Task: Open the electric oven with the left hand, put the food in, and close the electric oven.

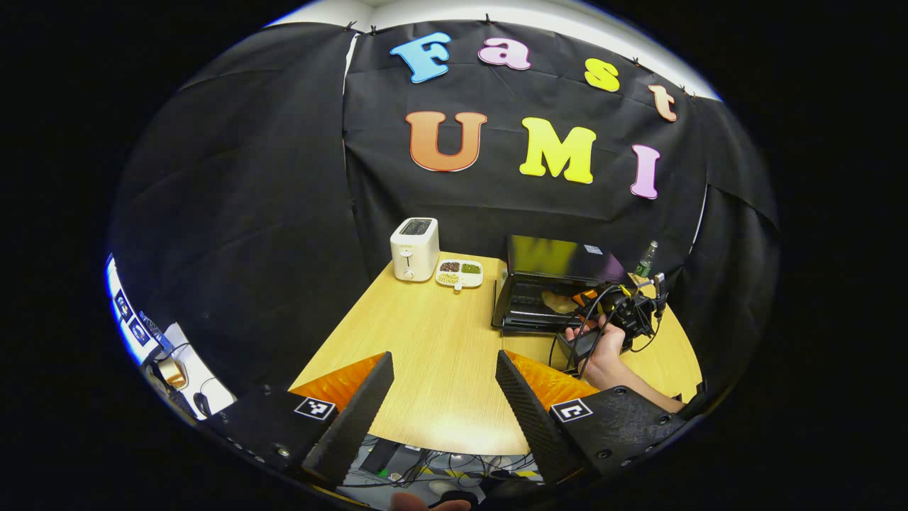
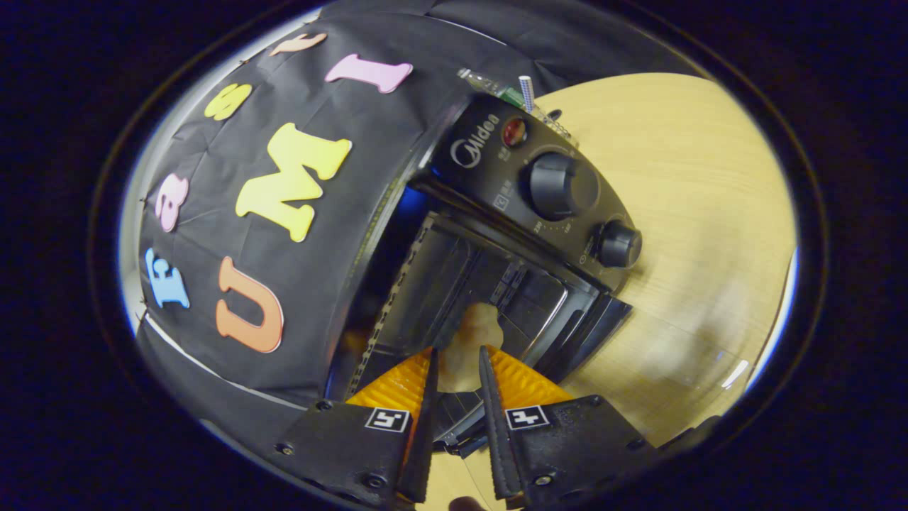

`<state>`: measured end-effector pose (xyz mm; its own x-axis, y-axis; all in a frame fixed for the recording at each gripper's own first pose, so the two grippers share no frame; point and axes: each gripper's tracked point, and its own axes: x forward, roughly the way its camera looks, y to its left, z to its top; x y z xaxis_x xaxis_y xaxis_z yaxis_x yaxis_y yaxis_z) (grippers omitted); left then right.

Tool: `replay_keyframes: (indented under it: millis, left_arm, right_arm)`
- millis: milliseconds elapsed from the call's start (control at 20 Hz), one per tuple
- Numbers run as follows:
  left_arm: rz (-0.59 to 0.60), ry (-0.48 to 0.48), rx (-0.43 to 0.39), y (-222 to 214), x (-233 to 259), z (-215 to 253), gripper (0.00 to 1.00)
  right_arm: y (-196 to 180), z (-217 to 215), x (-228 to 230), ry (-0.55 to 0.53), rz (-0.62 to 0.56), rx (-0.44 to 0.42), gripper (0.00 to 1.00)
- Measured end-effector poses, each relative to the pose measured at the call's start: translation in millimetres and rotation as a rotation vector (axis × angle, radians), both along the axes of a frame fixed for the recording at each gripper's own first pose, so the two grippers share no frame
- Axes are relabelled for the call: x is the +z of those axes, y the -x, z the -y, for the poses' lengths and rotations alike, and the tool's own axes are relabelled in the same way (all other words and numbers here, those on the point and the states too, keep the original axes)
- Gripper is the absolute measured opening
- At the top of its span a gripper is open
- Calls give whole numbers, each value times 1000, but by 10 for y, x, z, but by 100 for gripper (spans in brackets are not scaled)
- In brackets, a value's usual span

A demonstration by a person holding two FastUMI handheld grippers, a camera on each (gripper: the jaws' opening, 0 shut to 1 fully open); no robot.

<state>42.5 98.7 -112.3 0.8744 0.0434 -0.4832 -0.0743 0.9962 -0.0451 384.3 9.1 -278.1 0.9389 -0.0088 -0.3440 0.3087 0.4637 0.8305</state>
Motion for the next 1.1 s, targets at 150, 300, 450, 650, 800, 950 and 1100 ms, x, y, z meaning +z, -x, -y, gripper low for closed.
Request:
replay_keyframes:
  millis: [150,300,450,650,800,950,1100]
  left_arm:
    - [10,13,-33,49,-30,90,95]
    - [13,27,-69,59,-57,191,95]
    - [19,48,-103,68,-71,282,95]
    - [18,76,-158,19,-146,448,95]
    - [3,99,-204,-41,-349,636,94]
    - [-17,138,-241,-77,-614,873,95]
    - [-52,166,-268,-112,-931,1112,95]
  right_arm:
    - [240,85,72,120,-3,32,67]
    - [586,178,132,215,-13,56,100]
    - [1000,186,166,211,-26,64,89]
    - [1562,78,194,276,-39,118,93]
    - [1992,211,282,406,-53,152,89]
    - [2452,473,449,618,-81,158,94]
    - [2832,687,643,786,-98,164,95]
